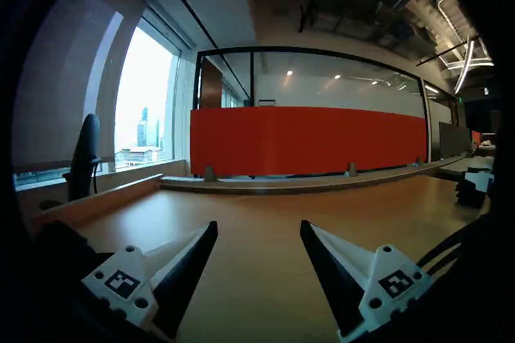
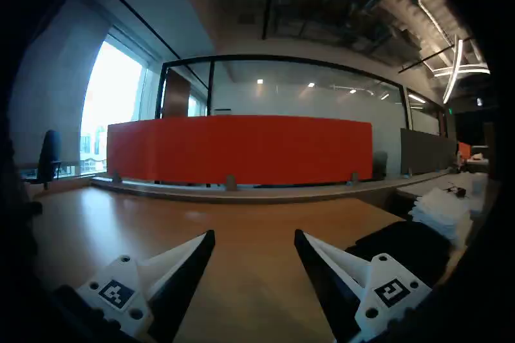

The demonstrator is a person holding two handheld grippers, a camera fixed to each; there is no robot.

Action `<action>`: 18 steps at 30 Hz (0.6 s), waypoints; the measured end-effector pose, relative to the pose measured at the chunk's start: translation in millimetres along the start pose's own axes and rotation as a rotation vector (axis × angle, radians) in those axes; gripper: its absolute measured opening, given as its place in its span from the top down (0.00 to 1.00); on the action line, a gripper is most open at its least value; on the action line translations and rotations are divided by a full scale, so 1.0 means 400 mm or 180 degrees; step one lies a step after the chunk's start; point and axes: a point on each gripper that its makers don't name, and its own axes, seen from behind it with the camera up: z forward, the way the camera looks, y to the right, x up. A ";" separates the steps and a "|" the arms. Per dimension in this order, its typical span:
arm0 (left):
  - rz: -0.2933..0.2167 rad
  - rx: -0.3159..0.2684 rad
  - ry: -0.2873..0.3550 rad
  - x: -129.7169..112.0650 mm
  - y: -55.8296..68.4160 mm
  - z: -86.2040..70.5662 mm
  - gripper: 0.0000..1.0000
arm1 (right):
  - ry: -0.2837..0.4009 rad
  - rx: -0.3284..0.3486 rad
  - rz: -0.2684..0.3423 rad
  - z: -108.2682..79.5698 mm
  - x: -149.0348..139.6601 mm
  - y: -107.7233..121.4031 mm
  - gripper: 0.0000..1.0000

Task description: Fold towel

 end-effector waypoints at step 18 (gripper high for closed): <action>0.0000 0.0000 0.0000 0.000 -0.001 -0.001 0.05 | -0.0002 0.0034 0.0019 -0.002 -0.004 -0.004 0.04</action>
